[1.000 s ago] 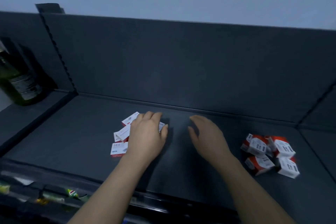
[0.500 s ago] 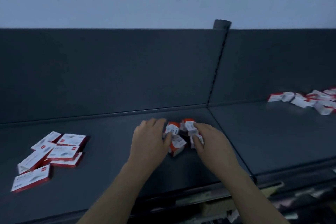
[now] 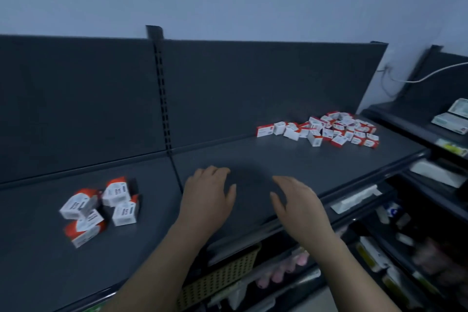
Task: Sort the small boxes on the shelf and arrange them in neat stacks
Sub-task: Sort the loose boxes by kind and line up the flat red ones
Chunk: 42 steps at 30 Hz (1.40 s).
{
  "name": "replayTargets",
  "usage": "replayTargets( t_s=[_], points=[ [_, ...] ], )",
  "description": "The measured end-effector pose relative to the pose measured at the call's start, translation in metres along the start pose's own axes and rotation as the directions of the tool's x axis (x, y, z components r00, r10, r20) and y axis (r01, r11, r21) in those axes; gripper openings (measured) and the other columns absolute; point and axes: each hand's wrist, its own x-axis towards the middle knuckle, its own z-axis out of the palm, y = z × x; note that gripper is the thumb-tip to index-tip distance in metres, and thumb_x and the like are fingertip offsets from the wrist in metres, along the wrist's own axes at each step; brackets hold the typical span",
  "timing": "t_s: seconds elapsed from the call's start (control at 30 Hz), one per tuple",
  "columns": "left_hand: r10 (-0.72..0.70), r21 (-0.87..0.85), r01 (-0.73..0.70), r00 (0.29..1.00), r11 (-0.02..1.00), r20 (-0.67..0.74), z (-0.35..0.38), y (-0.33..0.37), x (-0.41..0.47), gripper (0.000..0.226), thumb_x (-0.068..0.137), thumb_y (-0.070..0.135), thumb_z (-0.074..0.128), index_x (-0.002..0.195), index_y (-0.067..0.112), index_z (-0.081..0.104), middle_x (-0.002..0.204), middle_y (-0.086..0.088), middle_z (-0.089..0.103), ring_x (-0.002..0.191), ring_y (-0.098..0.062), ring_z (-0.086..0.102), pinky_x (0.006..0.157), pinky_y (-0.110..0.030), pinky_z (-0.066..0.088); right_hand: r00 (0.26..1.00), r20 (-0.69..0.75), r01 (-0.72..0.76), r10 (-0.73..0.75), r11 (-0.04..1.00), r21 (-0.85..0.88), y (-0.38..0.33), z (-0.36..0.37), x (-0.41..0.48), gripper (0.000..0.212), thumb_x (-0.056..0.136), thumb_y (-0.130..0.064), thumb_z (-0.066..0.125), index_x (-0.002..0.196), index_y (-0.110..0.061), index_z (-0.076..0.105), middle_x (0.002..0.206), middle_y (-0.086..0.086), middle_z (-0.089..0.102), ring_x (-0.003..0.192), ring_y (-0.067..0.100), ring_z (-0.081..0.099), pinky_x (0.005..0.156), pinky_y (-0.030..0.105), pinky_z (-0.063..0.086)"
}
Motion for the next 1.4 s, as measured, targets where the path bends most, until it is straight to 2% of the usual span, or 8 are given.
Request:
replayTargets(
  t_s=[0.2,0.4,0.6,0.87,1.0,1.1,1.23,1.4],
  points=[
    [0.050,-0.013,-0.049,0.998,0.999,0.037,0.040,0.051,0.051,0.041,0.094,0.039,0.045,0.132,0.022,0.050,0.126,0.003,0.057,0.112,-0.020,0.049,0.093,-0.031,0.038,0.993,-0.010,-0.114,0.114,0.993,-0.036,0.070,-0.022,0.013,0.043,0.094,-0.030,0.051,0.136,-0.018,0.050,0.134,-0.002,0.055,0.121,0.018,0.052,0.102,0.032,0.041],
    [0.124,-0.043,-0.121,0.989,0.992,0.077,0.077,0.094,0.110,0.042,0.094,0.039,0.046,0.133,0.022,0.049,0.128,0.003,0.055,0.115,-0.020,0.048,0.095,-0.032,0.038,0.982,-0.045,-0.185,0.182,0.981,-0.064,0.127,-0.036,0.040,0.037,0.092,-0.025,0.054,0.128,-0.019,0.056,0.124,-0.002,0.061,0.112,0.019,0.058,0.096,0.032,0.045],
    [0.175,-0.069,-0.168,0.978,0.983,0.115,0.113,0.124,0.173,0.042,0.094,0.039,0.047,0.132,0.022,0.049,0.126,0.003,0.056,0.113,-0.019,0.049,0.094,-0.033,0.041,0.963,-0.073,-0.261,0.258,0.964,-0.041,0.182,-0.044,0.080,0.039,0.091,-0.025,0.057,0.130,-0.018,0.055,0.125,-0.001,0.061,0.113,0.018,0.057,0.100,0.032,0.043],
    [0.255,-0.128,-0.240,0.960,0.962,0.119,0.156,0.165,0.240,0.028,0.090,0.036,0.051,0.114,0.025,0.059,0.113,0.004,0.062,0.105,-0.016,0.053,0.087,-0.031,0.046,0.928,-0.081,-0.365,0.363,0.931,-0.014,0.245,-0.052,0.118,0.039,0.091,-0.022,0.056,0.130,-0.015,0.055,0.126,0.003,0.061,0.115,0.020,0.056,0.100,0.031,0.041],
    [0.273,-0.119,-0.256,0.947,0.959,0.168,0.179,0.184,0.257,0.020,0.090,0.036,0.052,0.104,0.025,0.061,0.110,0.005,0.063,0.104,-0.015,0.053,0.088,-0.033,0.047,0.919,-0.056,-0.391,0.389,0.921,-0.012,0.274,-0.052,0.132,0.041,0.092,-0.022,0.055,0.132,-0.014,0.053,0.129,0.003,0.059,0.117,0.019,0.054,0.100,0.029,0.039],
    [0.266,-0.084,-0.254,0.945,0.964,0.190,0.198,0.199,0.269,0.029,0.092,0.038,0.051,0.114,0.021,0.060,0.115,0.003,0.062,0.112,-0.018,0.051,0.095,-0.034,0.043,0.927,-0.034,-0.375,0.375,0.927,-0.016,0.301,-0.052,0.148,0.042,0.091,-0.023,0.055,0.133,-0.017,0.052,0.129,0.002,0.059,0.117,0.018,0.054,0.099,0.029,0.041],
    [0.241,-0.021,-0.242,0.946,0.970,0.218,0.222,0.223,0.284,0.034,0.093,0.041,0.052,0.120,0.021,0.057,0.116,0.003,0.061,0.112,-0.018,0.050,0.095,-0.034,0.039,0.949,-0.007,-0.315,0.315,0.949,0.009,0.333,-0.059,0.170,0.039,0.091,-0.022,0.057,0.129,-0.026,0.054,0.124,-0.005,0.060,0.111,0.015,0.055,0.085,0.022,0.042],
    [0.194,0.021,-0.206,0.946,0.978,0.261,0.256,0.244,0.302,0.022,0.090,0.041,0.055,0.099,0.021,0.060,0.103,0.002,0.063,0.103,-0.018,0.051,0.085,-0.032,0.041,0.963,0.006,-0.270,0.270,0.962,0.041,0.373,-0.059,0.196,0.029,0.090,-0.025,0.055,0.119,-0.026,0.059,0.118,-0.006,0.062,0.105,0.014,0.055,0.083,0.022,0.040]
  ],
)
